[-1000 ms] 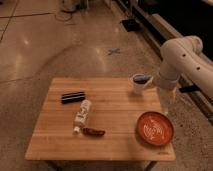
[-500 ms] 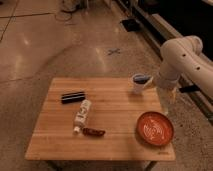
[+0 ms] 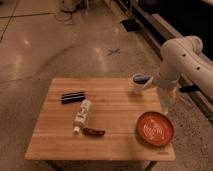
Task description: Move the arm in a circular motion
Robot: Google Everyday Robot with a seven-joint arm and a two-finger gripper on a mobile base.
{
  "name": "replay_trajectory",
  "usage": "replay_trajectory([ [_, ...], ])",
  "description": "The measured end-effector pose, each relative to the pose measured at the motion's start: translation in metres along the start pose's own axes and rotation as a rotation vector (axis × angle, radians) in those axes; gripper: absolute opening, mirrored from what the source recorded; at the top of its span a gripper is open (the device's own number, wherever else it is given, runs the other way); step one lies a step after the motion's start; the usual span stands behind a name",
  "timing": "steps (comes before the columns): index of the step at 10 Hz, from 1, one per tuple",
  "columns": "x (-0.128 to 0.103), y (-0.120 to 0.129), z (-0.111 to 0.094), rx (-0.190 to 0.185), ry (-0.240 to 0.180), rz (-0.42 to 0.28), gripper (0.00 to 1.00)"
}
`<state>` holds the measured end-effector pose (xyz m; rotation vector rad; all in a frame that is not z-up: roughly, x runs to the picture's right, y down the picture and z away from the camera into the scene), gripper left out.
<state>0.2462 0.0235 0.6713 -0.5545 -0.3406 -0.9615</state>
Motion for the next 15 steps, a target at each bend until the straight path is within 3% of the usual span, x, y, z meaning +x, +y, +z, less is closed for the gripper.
replay_trajectory([
  [1,0.001,-0.001,-0.001,-0.004,0.001,0.000,0.80],
  [4,0.004,-0.053,-0.006,-0.029,0.035,-0.060,0.80],
  [7,-0.020,-0.128,0.001,-0.067,0.055,-0.180,0.80],
  [10,-0.068,-0.199,0.016,-0.100,0.059,-0.327,0.80],
  [12,-0.117,-0.239,0.025,-0.114,0.052,-0.450,0.80],
  [15,-0.185,-0.251,0.031,-0.112,0.062,-0.619,0.80],
])
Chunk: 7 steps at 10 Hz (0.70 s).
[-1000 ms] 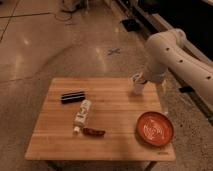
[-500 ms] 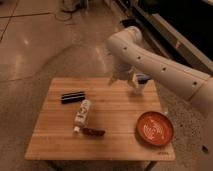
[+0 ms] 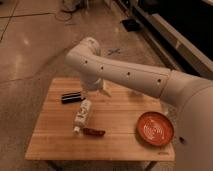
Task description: Move the arm in a circular motion
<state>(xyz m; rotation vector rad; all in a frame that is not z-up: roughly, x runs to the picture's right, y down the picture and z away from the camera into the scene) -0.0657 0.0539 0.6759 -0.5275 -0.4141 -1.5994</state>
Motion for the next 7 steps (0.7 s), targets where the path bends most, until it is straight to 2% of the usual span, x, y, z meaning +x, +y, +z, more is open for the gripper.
replay_trajectory([
  [1,-0.038,-0.007,-0.001,0.005,0.008,-0.082,0.80],
  [2,-0.062,-0.002,0.000,0.003,0.006,-0.127,0.80],
  [3,-0.082,0.006,0.002,0.006,0.005,-0.157,0.80],
  [4,-0.108,0.025,0.007,0.006,-0.004,-0.175,0.80],
  [6,-0.132,0.073,0.013,0.020,-0.020,-0.116,0.80],
  [7,-0.137,0.109,0.016,0.039,-0.027,-0.041,0.80],
])
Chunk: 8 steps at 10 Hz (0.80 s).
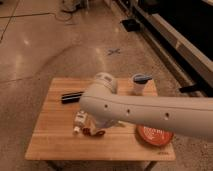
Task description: Move the arm in a circular motion
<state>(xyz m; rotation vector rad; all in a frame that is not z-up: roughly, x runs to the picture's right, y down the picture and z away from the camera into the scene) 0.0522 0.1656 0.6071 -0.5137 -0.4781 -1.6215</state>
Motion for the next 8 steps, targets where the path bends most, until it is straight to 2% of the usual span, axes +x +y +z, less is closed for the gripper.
replay_trajectory([
  [3,0.007,0.092,-0.005,0.048,0.017,0.202,0.80],
  [4,0.021,0.140,-0.010,0.068,0.035,0.301,0.80],
  [5,0.031,0.176,-0.014,0.071,0.040,0.371,0.80],
  [7,0.067,0.240,-0.022,0.071,0.054,0.506,0.80],
  [8,0.091,0.255,-0.026,0.062,0.053,0.553,0.80],
])
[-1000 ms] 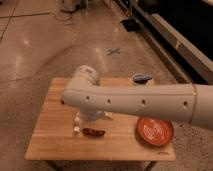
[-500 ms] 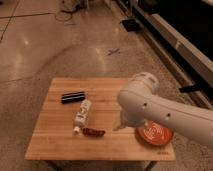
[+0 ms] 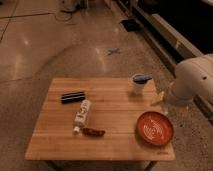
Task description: Move the arm in a circular motion
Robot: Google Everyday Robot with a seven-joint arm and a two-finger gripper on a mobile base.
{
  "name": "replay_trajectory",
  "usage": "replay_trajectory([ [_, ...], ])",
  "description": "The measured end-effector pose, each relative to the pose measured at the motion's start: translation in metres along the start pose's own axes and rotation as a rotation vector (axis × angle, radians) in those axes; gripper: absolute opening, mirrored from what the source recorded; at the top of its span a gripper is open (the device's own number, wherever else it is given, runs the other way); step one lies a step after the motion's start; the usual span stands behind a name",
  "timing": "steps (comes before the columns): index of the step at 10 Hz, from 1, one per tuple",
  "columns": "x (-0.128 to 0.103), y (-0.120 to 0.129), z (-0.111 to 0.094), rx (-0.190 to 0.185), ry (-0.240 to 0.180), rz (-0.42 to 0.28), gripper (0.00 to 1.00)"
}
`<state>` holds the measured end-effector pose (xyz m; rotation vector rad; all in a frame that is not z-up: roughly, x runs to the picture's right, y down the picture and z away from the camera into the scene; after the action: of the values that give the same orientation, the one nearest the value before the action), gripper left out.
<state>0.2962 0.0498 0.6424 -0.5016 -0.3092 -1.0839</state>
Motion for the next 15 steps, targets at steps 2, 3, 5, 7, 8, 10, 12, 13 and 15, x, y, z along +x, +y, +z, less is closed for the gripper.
replay_trajectory([
  [2,0.043,-0.051,0.001,-0.032,-0.002,0.033,0.80],
  [3,0.050,-0.095,0.005,-0.052,-0.005,0.013,0.80],
  [5,0.040,-0.193,0.019,-0.102,-0.016,-0.080,0.80],
  [7,0.016,-0.271,0.036,-0.143,-0.024,-0.185,0.80],
  [8,-0.002,-0.307,0.044,-0.160,-0.029,-0.248,0.80],
  [10,-0.047,-0.365,0.060,-0.176,-0.047,-0.385,0.80],
  [12,-0.099,-0.392,0.072,-0.168,-0.072,-0.553,0.80],
  [13,-0.118,-0.392,0.073,-0.157,-0.082,-0.613,0.80],
  [15,-0.156,-0.372,0.072,-0.125,-0.103,-0.719,0.80],
])
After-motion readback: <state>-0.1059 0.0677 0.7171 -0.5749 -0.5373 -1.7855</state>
